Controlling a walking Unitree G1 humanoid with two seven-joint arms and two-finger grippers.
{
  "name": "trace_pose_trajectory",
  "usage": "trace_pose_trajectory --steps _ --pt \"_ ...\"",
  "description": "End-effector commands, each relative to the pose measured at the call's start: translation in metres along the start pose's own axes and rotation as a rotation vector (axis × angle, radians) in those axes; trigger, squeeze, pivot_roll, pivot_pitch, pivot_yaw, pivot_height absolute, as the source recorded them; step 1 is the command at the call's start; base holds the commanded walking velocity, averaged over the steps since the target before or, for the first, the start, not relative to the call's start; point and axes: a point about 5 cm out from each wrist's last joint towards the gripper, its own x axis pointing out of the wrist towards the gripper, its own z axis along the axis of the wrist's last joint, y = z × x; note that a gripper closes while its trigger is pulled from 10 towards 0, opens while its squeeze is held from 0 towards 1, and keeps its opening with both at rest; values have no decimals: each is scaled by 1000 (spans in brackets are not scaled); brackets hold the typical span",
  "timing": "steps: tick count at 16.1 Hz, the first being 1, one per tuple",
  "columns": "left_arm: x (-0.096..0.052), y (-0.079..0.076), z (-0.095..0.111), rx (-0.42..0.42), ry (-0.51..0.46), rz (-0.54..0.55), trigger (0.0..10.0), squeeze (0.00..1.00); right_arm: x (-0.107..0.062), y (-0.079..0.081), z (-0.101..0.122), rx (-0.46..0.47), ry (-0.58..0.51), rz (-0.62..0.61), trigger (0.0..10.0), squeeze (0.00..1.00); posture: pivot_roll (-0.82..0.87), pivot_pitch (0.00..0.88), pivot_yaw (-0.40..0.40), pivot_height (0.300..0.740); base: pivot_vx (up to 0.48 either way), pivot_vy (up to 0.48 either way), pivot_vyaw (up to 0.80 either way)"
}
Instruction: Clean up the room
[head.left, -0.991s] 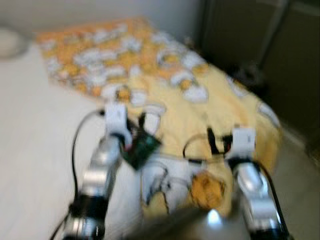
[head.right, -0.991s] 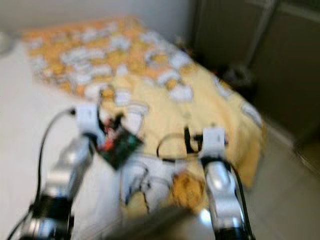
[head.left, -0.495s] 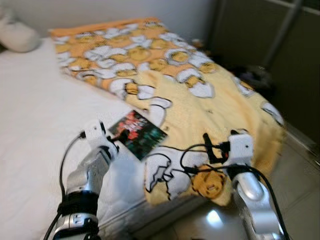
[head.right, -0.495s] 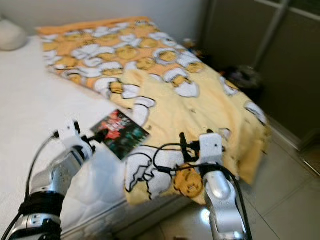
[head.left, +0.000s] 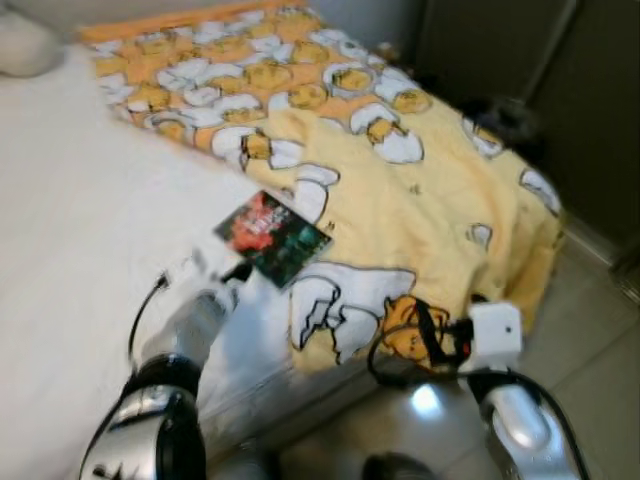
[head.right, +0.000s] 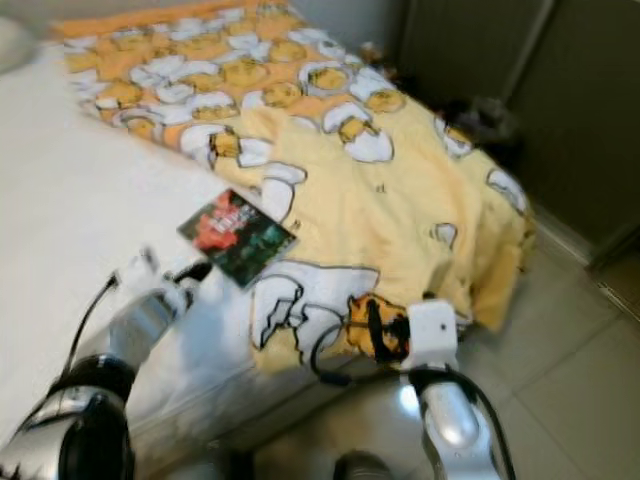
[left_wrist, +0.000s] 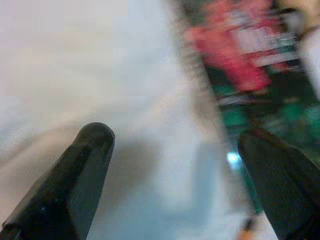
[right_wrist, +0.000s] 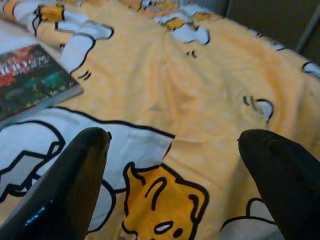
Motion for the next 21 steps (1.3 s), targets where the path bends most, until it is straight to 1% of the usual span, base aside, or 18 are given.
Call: trace_pose_trajectory --steps 1,2,3,5,6,8,10,11,13,15,16,17,18,19,20,21 --pt "1 -3 1 -37 -9 -5 10000 0 -4 0 0 3 17 -4 10000 0 -217 188 13 740 0 0 0" --pt "2 -4 0 -69 -14 -21 10000 0 -7 1 0 4 21 -4 10000 0 -219 191 10 740 0 0 0" --pt "2 -8 -1 -96 -22 -54 10000 0 -8 1 1 4 23 -3 10000 0 -219 192 8 740 0 0 0" --pt "3 -17 1 -114 -46 -112 10000 0 -9 3 2 2 26 2 10000 0 -214 193 4 740 0 0 0" --pt "4 -28 4 -117 -71 -176 10000 0 -10 5 4 -6 25 16 10000 0 -209 193 4 740 0 0 0" --pt "4 -39 9 -156 -95 -246 10000 0 -11 9 4 -1 32 25 10000 0 -210 198 3 740 0 0 0" --pt "5 -48 8 -176 -88 -269 10000 0 -14 10 3 1 41 26 10000 0 -226 204 3 740 0 0 0" --pt "6 -50 7 -182 -85 -271 10000 0 -15 10 3 1 43 26 10000 0 -228 204 4 740 0 0 0" --pt "7 -57 0 -216 -57 -273 10000 0 -18 8 2 -2 53 22 10000 0 -245 204 7 740 0 0 0" --pt "8 -59 -5 -226 -40 -269 10000 0 -19 8 1 -2 57 18 10000 0 -248 205 9 740 0 0 0" --pt "8 -61 -13 -271 -9 -266 10000 0 -21 9 1 0 64 14 10000 0 -246 209 11 740 0 0 0" --pt "8 -60 -17 -295 2 -262 10000 0 -21 9 0 2 66 13 10000 0 -247 212 11 740 0 0 0" --pt "8 -59 -22 -339 19 -261 10000 0 -22 9 0 3 69 13 10000 0 -248 216 10 740 0 0 0" --pt "8 -59 -25 -353 21 -257 10000 0 -23 9 0 5 70 12 10000 0 -252 218 10 740 0 0 0" --pt "7 -62 -29 -391 15 -281 0 0 -24 10 0 7 74 12 10000 0 -258 220 9 740 0 0 0" --pt "7 -63 -30 -404 10 -292 0 0 -24 10 0 7 75 11 10000 0 -258 220 9 740 0 0 0"
